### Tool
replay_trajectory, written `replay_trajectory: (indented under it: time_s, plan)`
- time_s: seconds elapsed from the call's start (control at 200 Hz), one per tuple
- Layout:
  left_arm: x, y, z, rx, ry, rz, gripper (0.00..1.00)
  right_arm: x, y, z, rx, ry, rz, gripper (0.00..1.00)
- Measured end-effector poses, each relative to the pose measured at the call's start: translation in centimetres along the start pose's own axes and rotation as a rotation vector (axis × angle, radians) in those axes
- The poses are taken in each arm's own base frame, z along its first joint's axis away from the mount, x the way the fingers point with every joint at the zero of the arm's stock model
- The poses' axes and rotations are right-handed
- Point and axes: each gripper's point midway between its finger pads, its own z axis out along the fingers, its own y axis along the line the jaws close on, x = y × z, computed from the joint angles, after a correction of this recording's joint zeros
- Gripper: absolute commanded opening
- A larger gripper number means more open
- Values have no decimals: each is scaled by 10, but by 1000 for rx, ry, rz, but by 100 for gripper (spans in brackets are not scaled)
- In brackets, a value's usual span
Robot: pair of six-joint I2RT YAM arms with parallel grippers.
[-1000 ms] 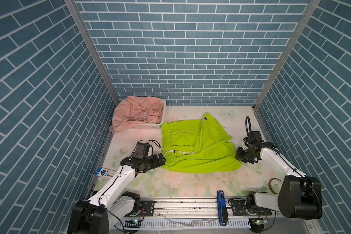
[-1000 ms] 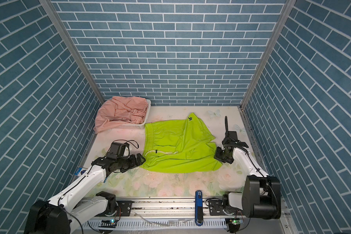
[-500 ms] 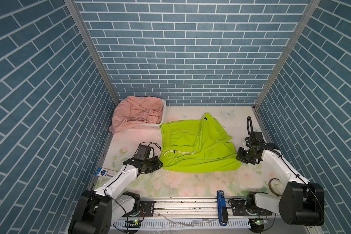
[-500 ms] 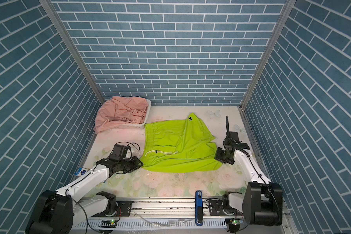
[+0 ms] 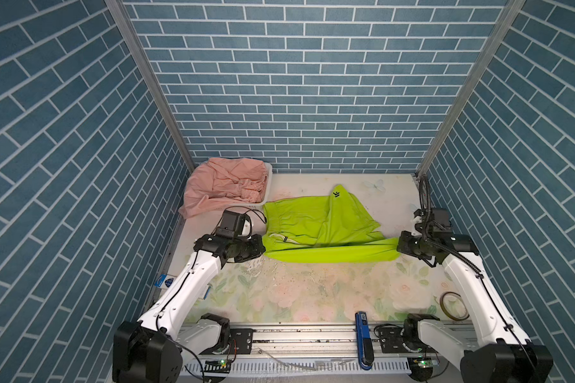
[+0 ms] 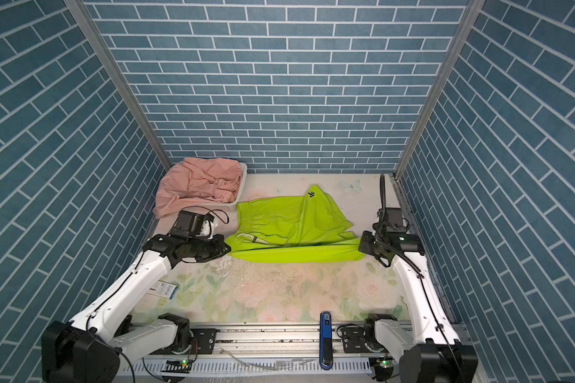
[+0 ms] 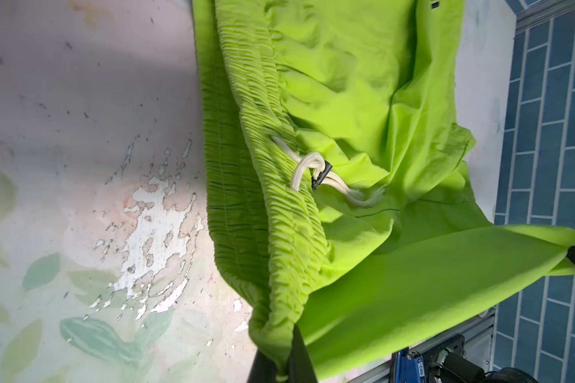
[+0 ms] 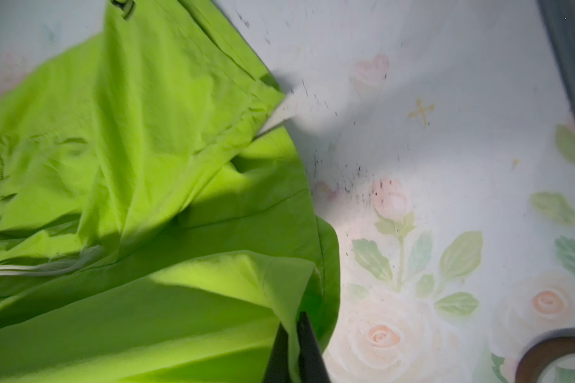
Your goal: Fold and stack the shorts
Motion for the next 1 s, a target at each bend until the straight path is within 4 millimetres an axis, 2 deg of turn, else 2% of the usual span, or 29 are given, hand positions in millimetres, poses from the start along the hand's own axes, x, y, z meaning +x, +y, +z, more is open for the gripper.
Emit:
replay_trajectory:
  time_s: [0.12, 0.255, 0.41, 0.54, 0.65, 0.785, 1.0]
  plan:
    - [4, -6, -17, -16, 28, 21, 0, -13, 7, -30, -18, -81, -41, 0]
    - [13, -9, -38, -34, 67, 23, 0, -12, 11, -55, -40, -146, -71, 0]
    - [19, -17, -69, -39, 68, 30, 0, -9, 18, -74, -78, -174, -96, 0]
    - [31, -16, -89, -51, 60, 32, 0, -11, 24, -83, -102, -169, -114, 0]
    - [37, -10, -89, -73, 71, 29, 0, -17, 31, -81, -123, -145, -135, 0]
    - [37, -2, -70, -105, 120, 14, 0, -38, 42, -69, -151, -116, -154, 0]
    - [15, 7, -46, -156, 129, 33, 0, -84, 61, -23, -191, -51, -208, 0]
